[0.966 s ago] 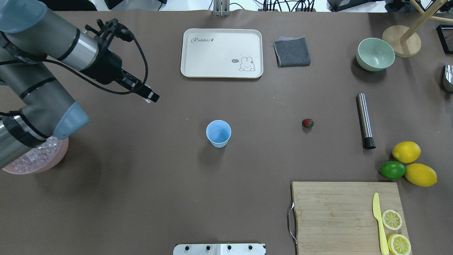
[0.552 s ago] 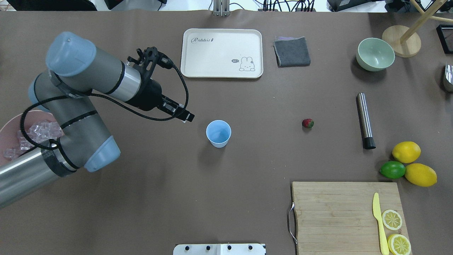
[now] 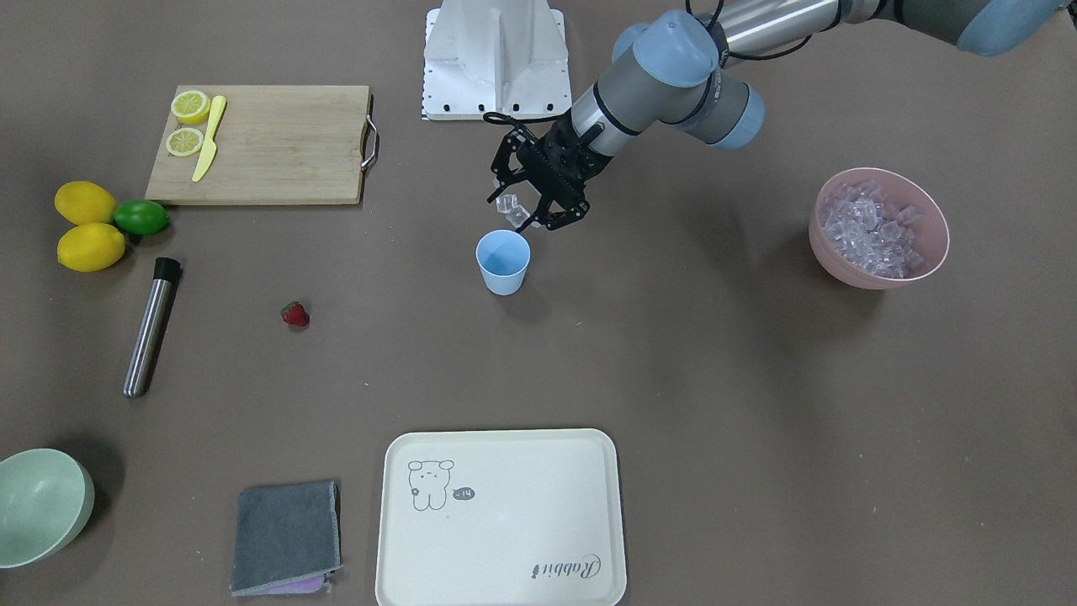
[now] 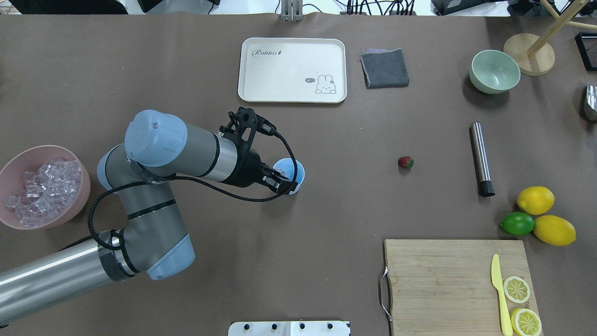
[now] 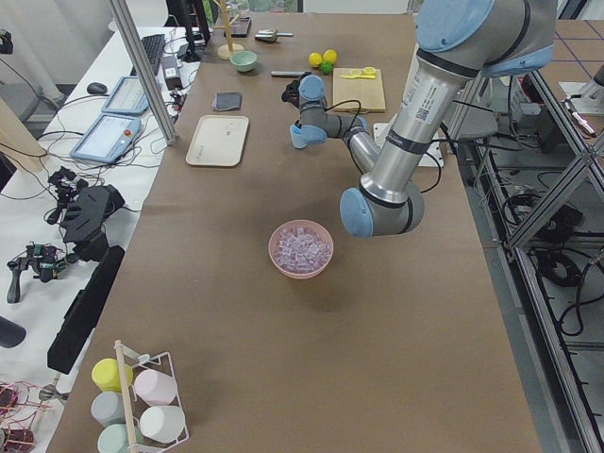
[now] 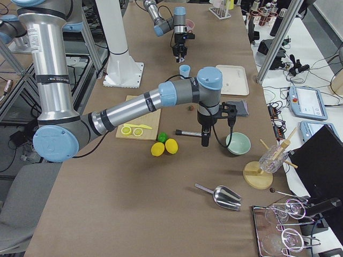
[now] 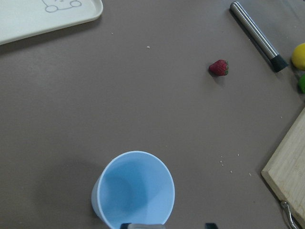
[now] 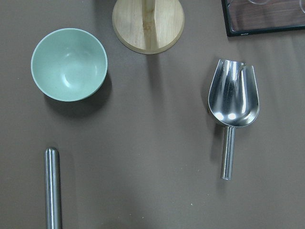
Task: Mash ice and strawberries in cup
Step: 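Open the left gripper to drop the ice into the blue cup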
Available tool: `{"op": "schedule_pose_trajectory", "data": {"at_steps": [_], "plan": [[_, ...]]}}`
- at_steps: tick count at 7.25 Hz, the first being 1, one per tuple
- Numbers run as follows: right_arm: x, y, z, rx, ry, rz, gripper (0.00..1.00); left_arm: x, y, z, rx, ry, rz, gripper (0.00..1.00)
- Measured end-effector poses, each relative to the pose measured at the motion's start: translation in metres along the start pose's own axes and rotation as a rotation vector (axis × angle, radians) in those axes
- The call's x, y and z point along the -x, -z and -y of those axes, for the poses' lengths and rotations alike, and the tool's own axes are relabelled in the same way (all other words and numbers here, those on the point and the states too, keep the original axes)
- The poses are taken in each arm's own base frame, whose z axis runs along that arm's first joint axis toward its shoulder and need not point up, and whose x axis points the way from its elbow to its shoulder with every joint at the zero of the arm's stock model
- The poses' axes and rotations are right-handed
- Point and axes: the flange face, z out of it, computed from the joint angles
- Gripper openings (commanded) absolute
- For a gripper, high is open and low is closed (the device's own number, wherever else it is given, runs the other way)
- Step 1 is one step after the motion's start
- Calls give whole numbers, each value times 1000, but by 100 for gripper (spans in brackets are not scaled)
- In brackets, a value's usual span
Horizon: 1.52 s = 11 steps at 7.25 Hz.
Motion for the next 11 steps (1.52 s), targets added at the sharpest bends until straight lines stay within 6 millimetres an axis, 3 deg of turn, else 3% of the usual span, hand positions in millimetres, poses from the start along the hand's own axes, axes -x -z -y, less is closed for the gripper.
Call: {"op": "schedule_pose_trajectory", "data": {"at_steps": [3,7,10,11], "plan": [[2,1,0,-1,3,2,100,0,-17,15,-20,1,31,0],[4,1,0,-3,8,3,100,24,-19,27,-32,11,82,0],[7,2,0,-3,12,4,100,24,-20,26,-30,19,80,59],[8,1,0,-2,14,4,100,23,-20,25,-30,19,78,92]]}}
